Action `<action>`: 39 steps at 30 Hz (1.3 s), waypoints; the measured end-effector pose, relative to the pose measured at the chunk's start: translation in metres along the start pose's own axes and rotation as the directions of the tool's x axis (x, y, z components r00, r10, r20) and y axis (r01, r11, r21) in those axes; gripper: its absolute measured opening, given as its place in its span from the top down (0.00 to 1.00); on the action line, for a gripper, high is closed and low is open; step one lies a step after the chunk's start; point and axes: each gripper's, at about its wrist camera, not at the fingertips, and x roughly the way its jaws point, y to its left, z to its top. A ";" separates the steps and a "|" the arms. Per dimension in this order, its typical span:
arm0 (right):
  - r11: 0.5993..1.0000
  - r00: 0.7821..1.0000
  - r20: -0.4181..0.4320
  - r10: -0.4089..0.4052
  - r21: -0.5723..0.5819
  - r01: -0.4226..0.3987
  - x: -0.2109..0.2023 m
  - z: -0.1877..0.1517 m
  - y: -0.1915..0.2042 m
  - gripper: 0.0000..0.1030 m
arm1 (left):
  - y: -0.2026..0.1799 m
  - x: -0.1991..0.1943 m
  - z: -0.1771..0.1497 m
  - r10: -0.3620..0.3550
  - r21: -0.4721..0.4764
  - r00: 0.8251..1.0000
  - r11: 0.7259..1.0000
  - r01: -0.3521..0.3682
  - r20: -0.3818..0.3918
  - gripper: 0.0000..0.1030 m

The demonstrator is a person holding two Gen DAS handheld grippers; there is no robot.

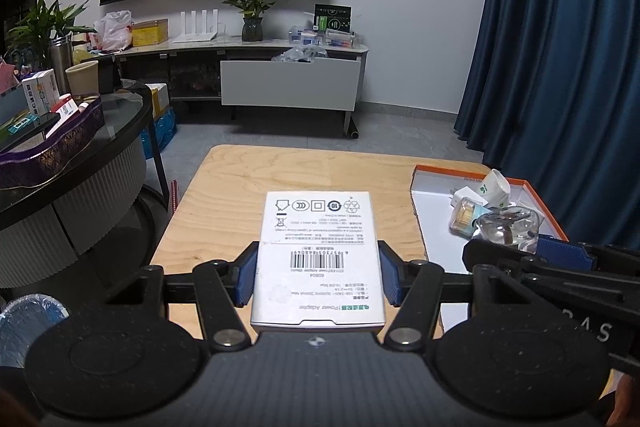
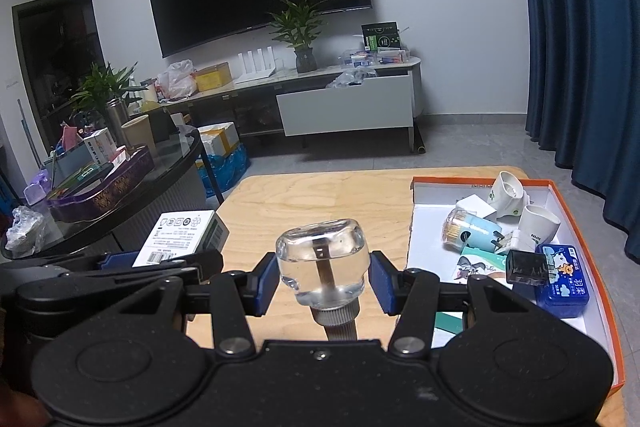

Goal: Organize rigid objects
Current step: 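Carry the white package with the left gripper while the right gripper carries the glass bottle toward the box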

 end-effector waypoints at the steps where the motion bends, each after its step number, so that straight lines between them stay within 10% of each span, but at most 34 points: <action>1: 1.000 1.000 -0.001 0.000 0.001 0.000 0.001 0.000 0.000 0.42 | 0.000 0.001 0.000 -0.001 -0.001 1.000 1.000 0.001 -0.002 0.42; 39: 0.991 0.993 0.017 -0.120 0.069 0.119 -0.017 -0.005 -0.057 0.42 | -0.044 0.013 0.002 -0.105 0.072 0.994 0.992 0.107 -0.031 0.42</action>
